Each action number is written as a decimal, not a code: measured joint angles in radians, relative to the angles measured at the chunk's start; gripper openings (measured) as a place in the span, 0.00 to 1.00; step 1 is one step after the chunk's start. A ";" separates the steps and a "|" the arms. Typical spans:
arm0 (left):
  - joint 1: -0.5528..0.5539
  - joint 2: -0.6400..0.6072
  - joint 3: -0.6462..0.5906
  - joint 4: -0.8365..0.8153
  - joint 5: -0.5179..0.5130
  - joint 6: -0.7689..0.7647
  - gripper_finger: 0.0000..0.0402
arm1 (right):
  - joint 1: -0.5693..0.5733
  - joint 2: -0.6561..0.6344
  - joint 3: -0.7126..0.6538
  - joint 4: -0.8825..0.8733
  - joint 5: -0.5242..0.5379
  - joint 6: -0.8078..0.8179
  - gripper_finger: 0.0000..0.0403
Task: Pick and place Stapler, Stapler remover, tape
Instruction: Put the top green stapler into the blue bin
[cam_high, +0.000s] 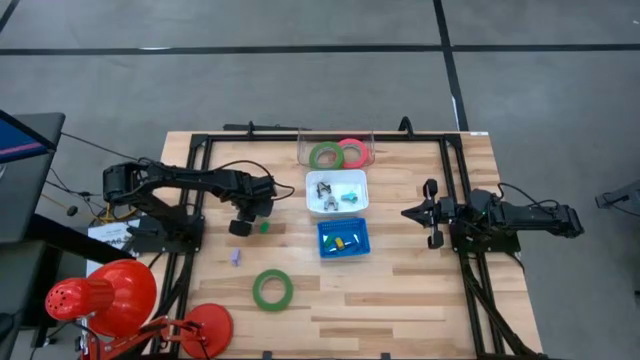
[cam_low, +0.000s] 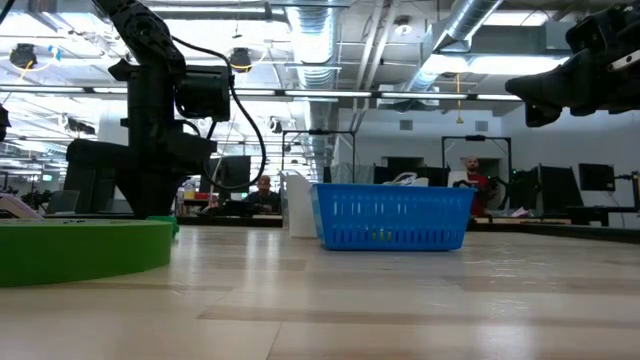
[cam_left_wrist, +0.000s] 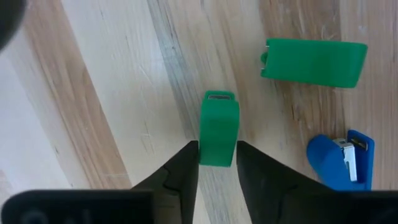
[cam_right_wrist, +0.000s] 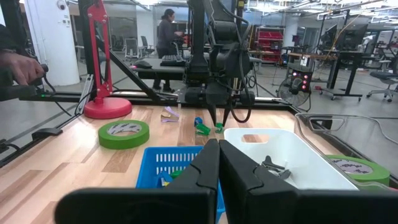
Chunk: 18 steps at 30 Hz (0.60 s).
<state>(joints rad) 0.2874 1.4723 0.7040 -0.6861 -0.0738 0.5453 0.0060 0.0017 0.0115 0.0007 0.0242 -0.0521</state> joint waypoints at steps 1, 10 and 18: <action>0.000 0.000 0.000 0.000 0.000 0.000 0.24 | 0.000 0.000 0.000 0.000 0.000 0.000 0.00; 0.000 0.000 0.001 0.000 0.000 0.000 0.20 | 0.000 0.000 0.000 0.000 0.000 0.000 0.00; 0.000 0.000 0.001 0.000 0.000 0.000 0.18 | 0.000 0.000 0.000 0.000 0.000 0.000 0.00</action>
<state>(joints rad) 0.2874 1.4723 0.7052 -0.6865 -0.0734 0.5449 0.0061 0.0017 0.0113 0.0007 0.0242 -0.0524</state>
